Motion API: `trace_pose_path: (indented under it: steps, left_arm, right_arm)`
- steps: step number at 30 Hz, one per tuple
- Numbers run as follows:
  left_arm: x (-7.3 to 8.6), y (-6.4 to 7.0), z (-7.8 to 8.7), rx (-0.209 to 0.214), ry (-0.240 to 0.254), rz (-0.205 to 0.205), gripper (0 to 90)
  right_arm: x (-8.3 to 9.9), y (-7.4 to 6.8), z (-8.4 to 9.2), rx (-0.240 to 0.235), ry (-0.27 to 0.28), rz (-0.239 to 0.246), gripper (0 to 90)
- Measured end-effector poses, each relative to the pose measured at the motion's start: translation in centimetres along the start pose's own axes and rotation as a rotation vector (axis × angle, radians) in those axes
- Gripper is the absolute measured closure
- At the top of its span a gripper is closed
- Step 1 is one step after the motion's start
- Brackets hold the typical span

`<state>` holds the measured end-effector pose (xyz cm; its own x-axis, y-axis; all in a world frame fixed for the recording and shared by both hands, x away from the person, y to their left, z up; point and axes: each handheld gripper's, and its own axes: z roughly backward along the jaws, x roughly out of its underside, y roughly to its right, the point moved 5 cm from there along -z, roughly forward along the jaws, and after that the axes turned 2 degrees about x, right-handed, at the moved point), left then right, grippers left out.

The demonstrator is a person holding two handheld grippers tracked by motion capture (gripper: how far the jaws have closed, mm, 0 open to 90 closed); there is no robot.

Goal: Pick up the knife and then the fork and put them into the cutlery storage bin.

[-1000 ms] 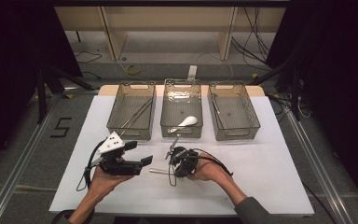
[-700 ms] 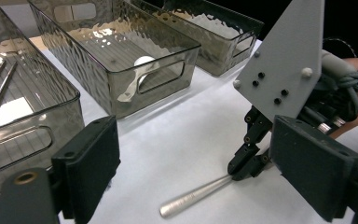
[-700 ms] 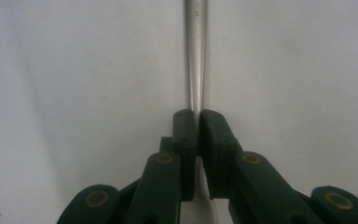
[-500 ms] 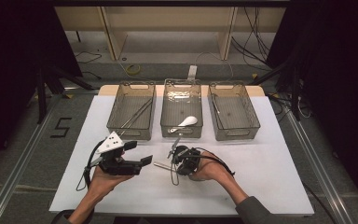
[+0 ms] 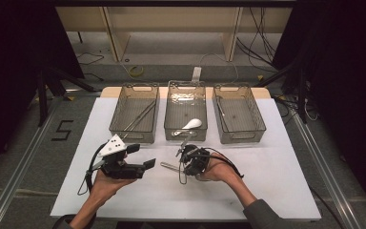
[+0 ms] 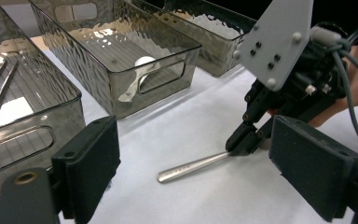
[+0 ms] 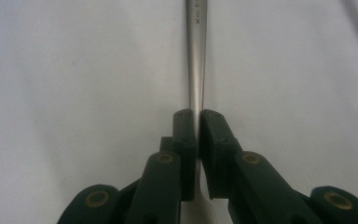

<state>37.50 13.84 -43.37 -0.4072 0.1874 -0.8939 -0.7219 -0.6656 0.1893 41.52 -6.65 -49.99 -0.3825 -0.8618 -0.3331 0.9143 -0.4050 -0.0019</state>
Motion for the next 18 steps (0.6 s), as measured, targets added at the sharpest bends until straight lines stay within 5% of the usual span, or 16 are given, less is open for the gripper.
trace_pose_path:
  steps: [9, 18]
  left_arm:
    - [0.0, 0.0, 0.0, -0.002, -0.005, -0.005, 15.4]
    - [0.0, 0.0, 0.0, -0.002, -0.008, -0.006, 15.4]
  right_arm:
    - [0.7, 2.1, 2.1, 0.023, 0.053, -0.051, 85.3]
    - [1.9, 4.9, 5.7, 0.056, 0.153, -0.152, 85.3]
